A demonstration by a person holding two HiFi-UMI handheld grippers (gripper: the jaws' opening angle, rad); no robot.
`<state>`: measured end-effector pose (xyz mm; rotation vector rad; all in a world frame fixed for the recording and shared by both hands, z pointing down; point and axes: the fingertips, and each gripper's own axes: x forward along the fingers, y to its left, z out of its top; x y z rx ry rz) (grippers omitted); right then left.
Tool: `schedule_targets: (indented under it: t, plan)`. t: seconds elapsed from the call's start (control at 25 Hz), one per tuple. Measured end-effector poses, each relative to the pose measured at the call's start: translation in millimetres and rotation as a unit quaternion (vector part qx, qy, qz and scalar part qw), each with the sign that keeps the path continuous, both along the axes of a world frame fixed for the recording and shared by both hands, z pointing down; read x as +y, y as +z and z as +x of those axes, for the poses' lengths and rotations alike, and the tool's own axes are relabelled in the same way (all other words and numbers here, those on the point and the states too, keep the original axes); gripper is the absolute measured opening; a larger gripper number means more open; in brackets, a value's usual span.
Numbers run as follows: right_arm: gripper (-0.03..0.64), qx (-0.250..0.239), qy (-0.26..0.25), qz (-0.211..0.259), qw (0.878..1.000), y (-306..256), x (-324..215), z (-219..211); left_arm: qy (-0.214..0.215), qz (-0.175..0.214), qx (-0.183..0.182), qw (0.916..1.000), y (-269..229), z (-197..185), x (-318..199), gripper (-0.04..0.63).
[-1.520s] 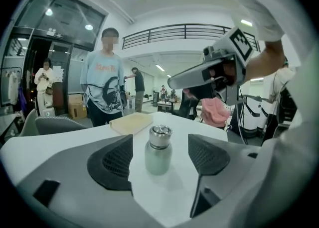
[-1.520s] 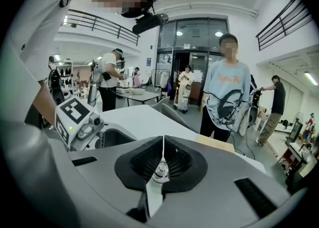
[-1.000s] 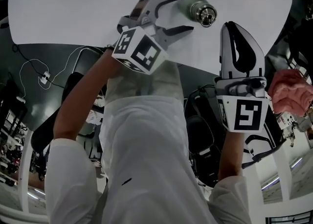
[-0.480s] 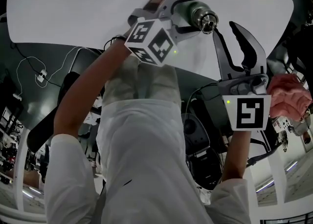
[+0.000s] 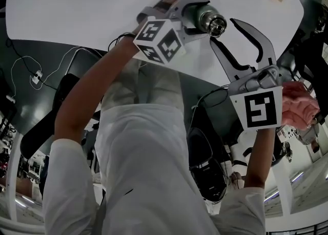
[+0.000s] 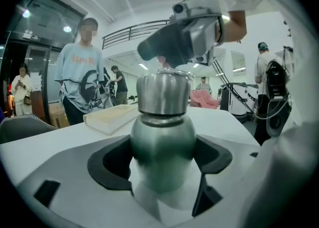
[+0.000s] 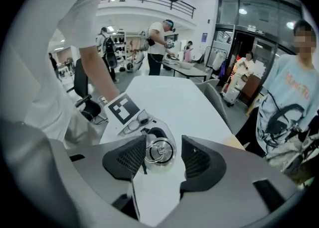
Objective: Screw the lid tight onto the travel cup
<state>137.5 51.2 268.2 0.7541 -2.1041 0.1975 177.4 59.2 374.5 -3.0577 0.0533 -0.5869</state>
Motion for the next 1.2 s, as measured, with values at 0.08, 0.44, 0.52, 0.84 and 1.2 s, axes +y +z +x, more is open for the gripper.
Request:
schedule_targets:
  t: [0.08,0.44,0.52,0.84,1.2]
  plan:
    - [0.219,0.016,-0.054,-0.003,0.998,2,1,-4,0.001,0.000,0.000,1.0000,0,0,0,0.367]
    - [0.232,0.140,-0.312,-0.044,0.939,20,15,-6,0.002,0.003,0.004,1.0000,0,2,-4,0.367]
    - [0.236,0.167,-0.356,-0.045,0.918,26,21,-6,0.003,0.000,0.002,1.0000,0,0,2,0.365]
    - [0.227,0.236,-0.475,-0.025,0.847,44,20,3,0.003,-0.002,0.002,1.0000,1,1,4,0.365]
    - [0.222,0.240,-0.493,-0.023,0.836,45,15,0,0.003,0.004,-0.002,1.0000,1,-1,0,0.365]
